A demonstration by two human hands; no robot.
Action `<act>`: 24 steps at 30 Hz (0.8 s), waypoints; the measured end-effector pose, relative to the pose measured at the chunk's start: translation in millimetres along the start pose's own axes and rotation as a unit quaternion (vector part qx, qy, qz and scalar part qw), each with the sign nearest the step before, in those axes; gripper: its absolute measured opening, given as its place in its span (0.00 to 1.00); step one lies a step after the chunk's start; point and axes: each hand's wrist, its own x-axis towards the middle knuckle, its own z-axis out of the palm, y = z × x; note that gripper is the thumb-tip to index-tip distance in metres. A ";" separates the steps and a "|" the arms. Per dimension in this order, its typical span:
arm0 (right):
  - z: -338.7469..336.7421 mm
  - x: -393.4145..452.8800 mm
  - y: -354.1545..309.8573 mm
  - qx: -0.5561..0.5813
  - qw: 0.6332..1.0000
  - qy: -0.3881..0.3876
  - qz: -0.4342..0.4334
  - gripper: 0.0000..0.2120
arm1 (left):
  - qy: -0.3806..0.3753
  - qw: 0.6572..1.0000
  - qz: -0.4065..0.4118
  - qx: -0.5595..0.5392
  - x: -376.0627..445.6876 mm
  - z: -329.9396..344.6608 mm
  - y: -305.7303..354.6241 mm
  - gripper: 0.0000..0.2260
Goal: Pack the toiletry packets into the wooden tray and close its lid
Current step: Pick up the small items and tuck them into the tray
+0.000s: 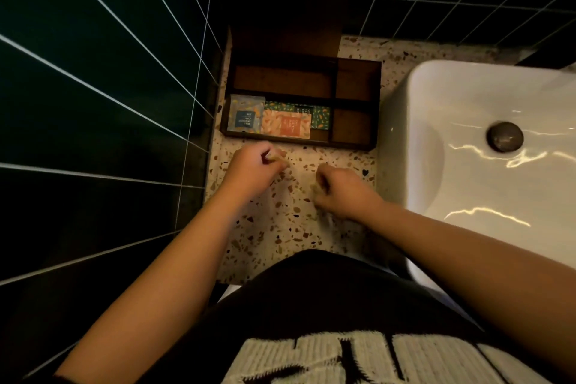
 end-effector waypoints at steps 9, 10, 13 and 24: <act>-78.1 40.0 -11.2 0.142 0.977 0.158 0.015 0.11 | 0.024 0.998 0.015 -0.049 46.4 -8.0 33.6 0.10; -84.6 45.9 -10.2 0.151 0.974 0.165 0.023 0.11 | 0.021 0.998 0.019 -0.048 51.4 -6.6 36.7 0.10; -97.9 61.5 -5.7 0.142 0.972 0.184 0.045 0.08 | 0.026 0.998 0.044 -0.033 64.8 -1.0 47.2 0.08; -107.1 100.4 0.2 0.082 0.979 0.159 0.100 0.07 | 0.003 0.999 -0.021 -0.045 94.6 25.2 57.3 0.04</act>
